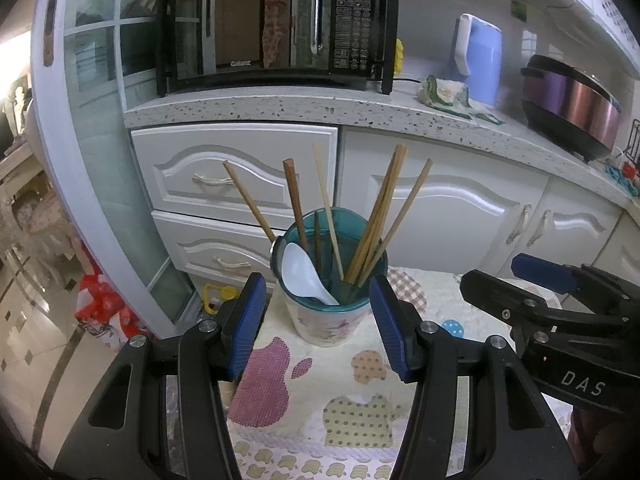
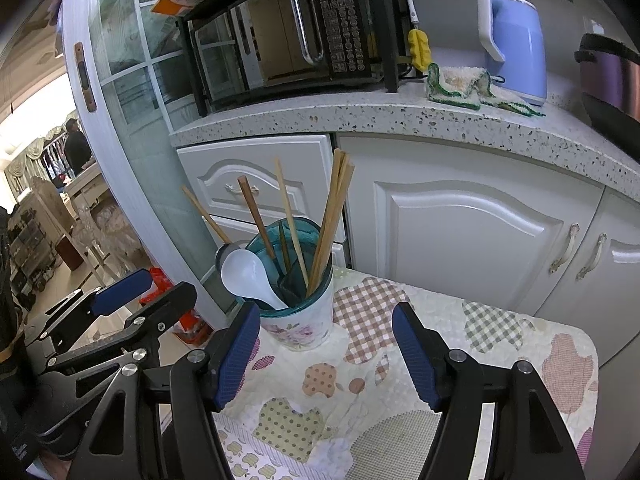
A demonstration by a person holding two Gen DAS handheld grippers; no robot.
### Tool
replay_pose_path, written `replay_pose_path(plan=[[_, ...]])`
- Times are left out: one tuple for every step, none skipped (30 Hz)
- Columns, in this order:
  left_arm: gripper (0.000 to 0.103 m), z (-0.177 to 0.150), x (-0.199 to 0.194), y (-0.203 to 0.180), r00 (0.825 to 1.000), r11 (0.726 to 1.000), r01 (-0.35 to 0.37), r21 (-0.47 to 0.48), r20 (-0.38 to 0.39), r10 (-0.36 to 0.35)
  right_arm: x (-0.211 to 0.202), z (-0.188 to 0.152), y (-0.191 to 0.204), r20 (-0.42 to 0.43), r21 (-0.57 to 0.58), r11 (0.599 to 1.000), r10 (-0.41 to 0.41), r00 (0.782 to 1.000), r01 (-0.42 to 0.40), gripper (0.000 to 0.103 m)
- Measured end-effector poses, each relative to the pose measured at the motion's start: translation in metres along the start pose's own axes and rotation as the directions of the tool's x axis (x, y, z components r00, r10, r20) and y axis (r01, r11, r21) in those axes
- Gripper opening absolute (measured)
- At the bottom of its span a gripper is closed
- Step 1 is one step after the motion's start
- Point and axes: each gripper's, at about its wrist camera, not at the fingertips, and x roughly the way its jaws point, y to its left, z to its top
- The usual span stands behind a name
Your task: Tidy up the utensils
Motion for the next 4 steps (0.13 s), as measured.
replay_pose_path(plan=[[0.054,-0.0004,0.0000,-0.0010,1.000,1.000,0.002,0.006,0.005,-0.002,0.0001,-0.0007,-0.0005,-0.001,0.001,1.000,0.001,1.000,-0.001,0.066],[0.054,-0.0007,0.0004,-0.0021,1.000,1.000,0.001,0.012,0.006,-0.001,0.0004,-0.0015,-0.0014,-0.001,0.003,1.000,-0.001,1.000,0.001,0.066],[0.054,-0.0015,0.0012,-0.0031,1.000,1.000,0.004,0.017,0.002,-0.004,0.0008,-0.0021,-0.0025,-0.002,0.005,1.000,-0.002,1.000,0.002,0.066],[0.054,-0.0020,0.0018,-0.0038,1.000,1.000,0.008,0.018,-0.003,-0.008,0.0012,-0.0033,-0.0046,-0.003,0.008,1.000,-0.004,1.000,0.004,0.066]])
